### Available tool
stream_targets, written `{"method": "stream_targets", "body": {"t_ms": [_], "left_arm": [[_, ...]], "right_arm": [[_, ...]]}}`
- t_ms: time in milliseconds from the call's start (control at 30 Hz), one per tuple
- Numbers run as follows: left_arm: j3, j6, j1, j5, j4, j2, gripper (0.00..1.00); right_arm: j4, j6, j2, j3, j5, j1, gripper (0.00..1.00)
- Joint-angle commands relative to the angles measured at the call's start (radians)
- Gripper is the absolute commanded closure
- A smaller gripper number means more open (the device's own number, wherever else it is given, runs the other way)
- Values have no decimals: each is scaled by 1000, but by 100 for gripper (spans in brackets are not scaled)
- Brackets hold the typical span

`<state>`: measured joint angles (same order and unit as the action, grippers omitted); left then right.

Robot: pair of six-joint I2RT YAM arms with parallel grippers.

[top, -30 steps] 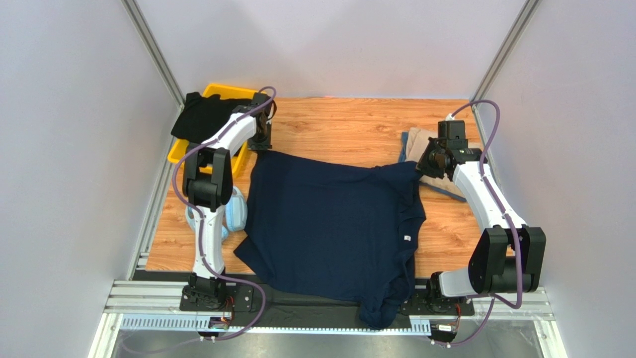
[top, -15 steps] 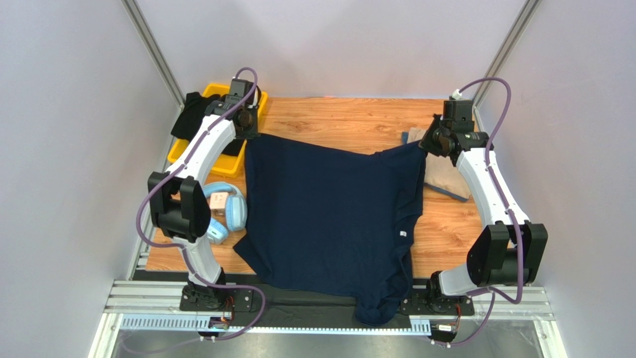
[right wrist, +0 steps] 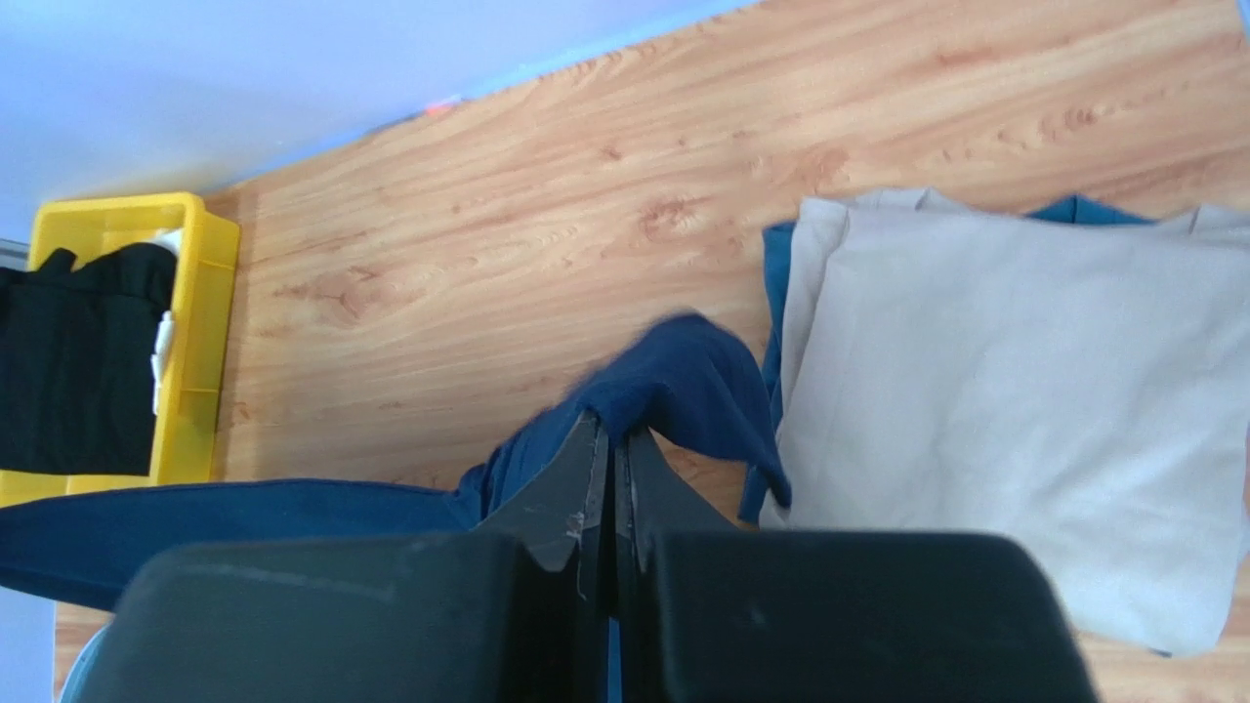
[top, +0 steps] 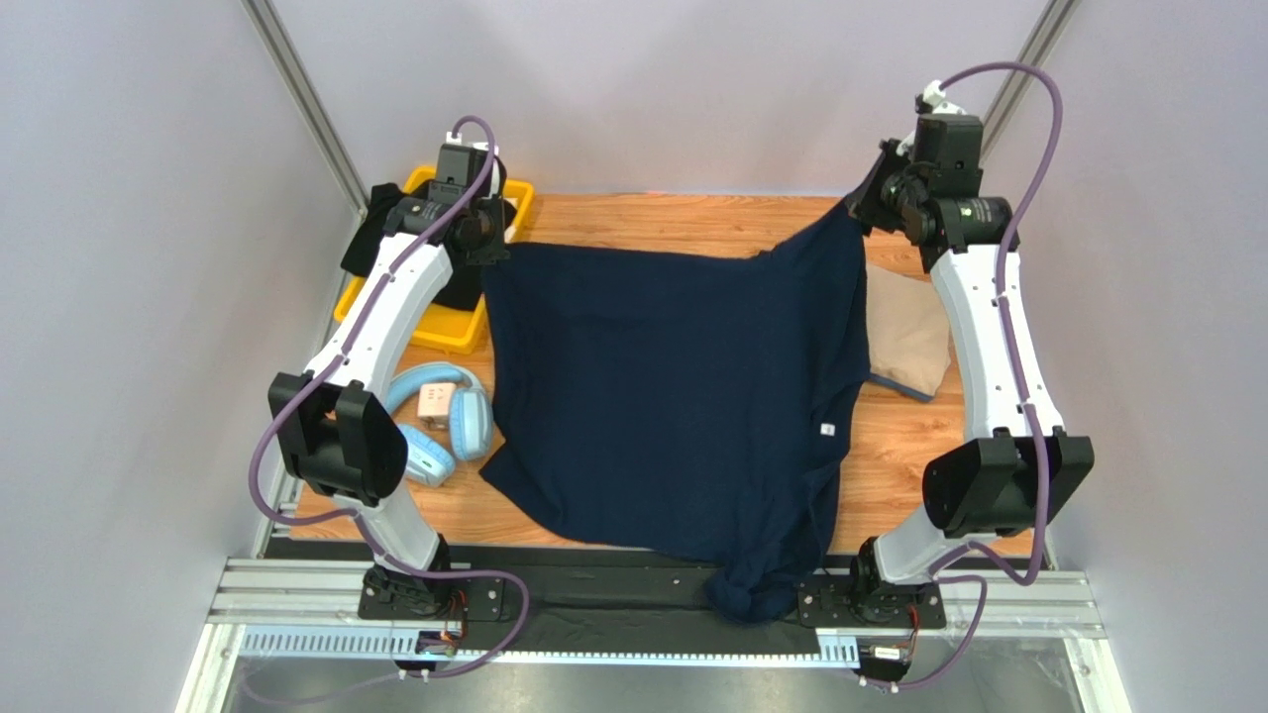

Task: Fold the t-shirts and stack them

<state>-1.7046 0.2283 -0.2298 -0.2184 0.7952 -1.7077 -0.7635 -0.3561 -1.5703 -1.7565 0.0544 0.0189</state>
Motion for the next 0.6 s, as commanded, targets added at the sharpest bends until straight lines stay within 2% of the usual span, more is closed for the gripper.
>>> {"method": "stream_targets", "body": {"t_ms": [0,267,567], "left_arm": [[-40,-41,1,-12,6,92,100],[-33,-64,1,-19,18,112,100],[-87,-67,1,-35,15,-15,100]], "right_arm": [[-60,55,-7,-95,22,-8,100],[-43,63,6,-72,35,-10,100],[-77,91,-114,-81,-1,-10,100]]}}
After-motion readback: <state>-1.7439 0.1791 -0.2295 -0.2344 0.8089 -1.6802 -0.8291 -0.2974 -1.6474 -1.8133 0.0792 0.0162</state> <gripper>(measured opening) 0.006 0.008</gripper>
